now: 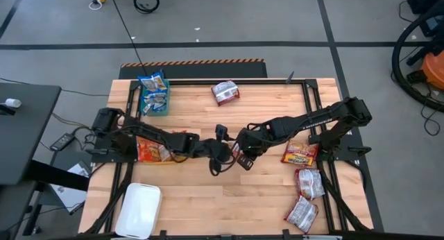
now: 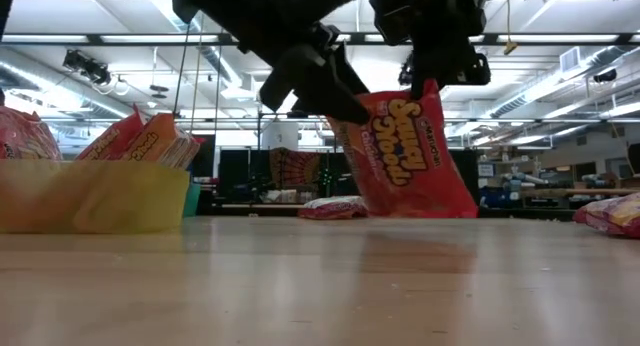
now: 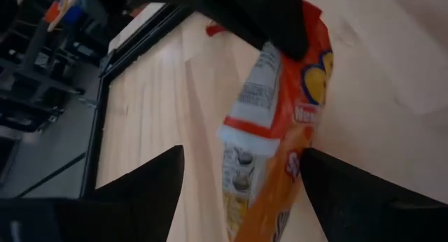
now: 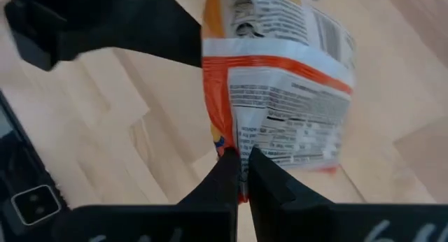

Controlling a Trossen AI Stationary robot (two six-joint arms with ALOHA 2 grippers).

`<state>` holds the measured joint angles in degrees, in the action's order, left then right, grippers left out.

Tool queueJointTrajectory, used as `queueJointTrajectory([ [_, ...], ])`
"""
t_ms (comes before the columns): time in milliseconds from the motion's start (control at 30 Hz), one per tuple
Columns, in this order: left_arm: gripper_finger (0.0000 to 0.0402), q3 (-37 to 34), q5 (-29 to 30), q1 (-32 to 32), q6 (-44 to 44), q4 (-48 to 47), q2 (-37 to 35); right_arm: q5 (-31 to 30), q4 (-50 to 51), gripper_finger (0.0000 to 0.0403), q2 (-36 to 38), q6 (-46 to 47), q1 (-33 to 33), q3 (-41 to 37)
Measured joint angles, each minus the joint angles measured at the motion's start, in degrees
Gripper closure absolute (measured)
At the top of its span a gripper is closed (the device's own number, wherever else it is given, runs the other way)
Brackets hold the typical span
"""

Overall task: Sort Maruchan noodles
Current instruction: Put the orange noodle pack into the yellow bin

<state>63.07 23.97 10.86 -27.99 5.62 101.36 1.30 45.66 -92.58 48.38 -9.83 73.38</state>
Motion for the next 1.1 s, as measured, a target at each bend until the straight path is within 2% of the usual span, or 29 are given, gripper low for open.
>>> queueJointTrajectory([
  [200, 0.0126, 0.0, -1.48, -0.8, -0.08, 1.52, 0.77, 0.5, -0.66, 0.0383, -0.04, -0.74, 0.0, 0.0],
  [267, 0.0147, 0.0, -2.15, -1.04, 0.13, 1.11, 0.77, 0.47, -1.11, 0.0381, -0.03, -1.32, 0.1, 0.0],
  [433, 0.0226, 0.0, -3.41, -1.07, 0.09, -0.1, 0.77, 0.41, -1.44, 0.0377, -0.04, -1.92, 0.13, -0.02],
  [533, 0.025, 0.02, -3.36, -1.05, -1.05, -0.52, 0.75, 0.05, -1.12, 0.0379, -0.04, -2.07, 0.15, -0.02],
  [633, 0.0244, 0.02, -5.41, -1.01, -0.85, -0.45, 0.75, -0.16, -0.93, 0.038, -0.04, -2.31, 0.13, -0.02],
  [867, 0.0167, 0.05, -6.46, -1.34, 0.39, -0.06, 0.68, -0.74, -1.67, 0.0379, -0.04, -3.85, 0.13, 0.0],
  [933, 0.0158, 0.05, -6.15, -1.45, 0.38, -0.08, 0.66, -1.49, -1.81, 0.0379, -0.04, -3.99, 0.15, 0.0],
  [1000, 0.0164, 0.05, -5.44, -1.44, 0.59, -0.09, 0.66, -1.46, -2.4, 0.0376, -0.04, -4.53, 0.15, 0.0],
  [1100, 0.0209, 0.13, -5.08, -1.39, 0.45, -0.84, 0.66, -1.67, -3.28, 0.0364, -0.04, -4.85, 0.02, 0.0],
])
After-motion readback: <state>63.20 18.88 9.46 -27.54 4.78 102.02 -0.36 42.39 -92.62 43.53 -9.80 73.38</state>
